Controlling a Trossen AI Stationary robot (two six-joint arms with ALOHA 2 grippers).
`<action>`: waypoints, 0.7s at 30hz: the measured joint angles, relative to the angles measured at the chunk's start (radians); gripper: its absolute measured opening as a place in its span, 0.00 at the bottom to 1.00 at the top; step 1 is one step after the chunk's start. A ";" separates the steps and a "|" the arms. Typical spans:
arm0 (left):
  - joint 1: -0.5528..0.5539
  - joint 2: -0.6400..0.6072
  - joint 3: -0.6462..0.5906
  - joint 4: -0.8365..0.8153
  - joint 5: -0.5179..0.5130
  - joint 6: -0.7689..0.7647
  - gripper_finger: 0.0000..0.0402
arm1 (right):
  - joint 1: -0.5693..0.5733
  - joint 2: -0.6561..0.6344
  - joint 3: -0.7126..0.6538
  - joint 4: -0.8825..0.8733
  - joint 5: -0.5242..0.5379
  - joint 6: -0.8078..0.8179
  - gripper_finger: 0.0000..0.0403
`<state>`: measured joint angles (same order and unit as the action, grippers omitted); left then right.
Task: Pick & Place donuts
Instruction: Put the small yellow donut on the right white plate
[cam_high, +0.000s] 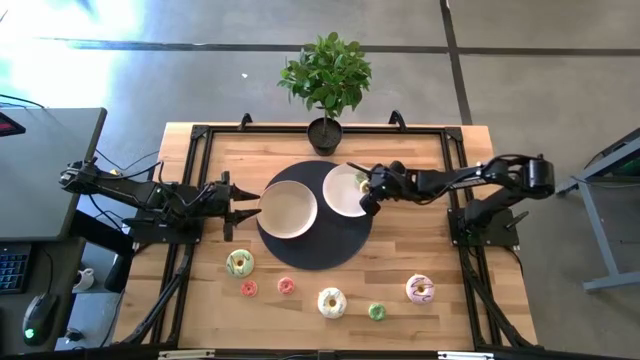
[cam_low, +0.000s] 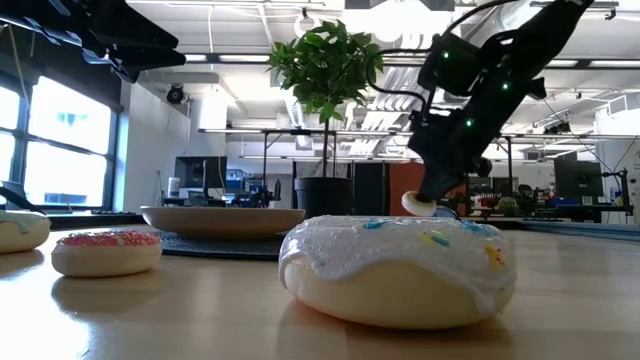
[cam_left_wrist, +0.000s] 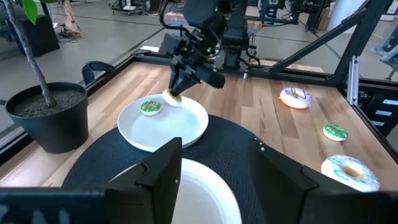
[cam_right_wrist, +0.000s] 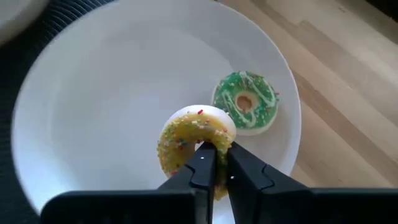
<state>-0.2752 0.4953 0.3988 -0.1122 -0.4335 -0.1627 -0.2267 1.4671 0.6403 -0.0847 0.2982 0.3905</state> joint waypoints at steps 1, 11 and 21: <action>0.000 0.000 0.000 0.000 0.000 0.000 0.45 | -0.003 0.001 0.000 0.000 -0.009 -0.004 0.08; 0.000 0.000 0.000 -0.002 0.000 0.000 0.45 | -0.005 0.001 0.000 -0.042 -0.057 -0.007 0.18; 0.000 0.000 0.000 -0.002 -0.001 -0.003 0.45 | -0.005 0.001 0.025 -0.071 -0.178 0.006 0.34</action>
<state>-0.2752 0.4953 0.3988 -0.1146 -0.4343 -0.1662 -0.2317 1.4677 0.6658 -0.1555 0.1197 0.3962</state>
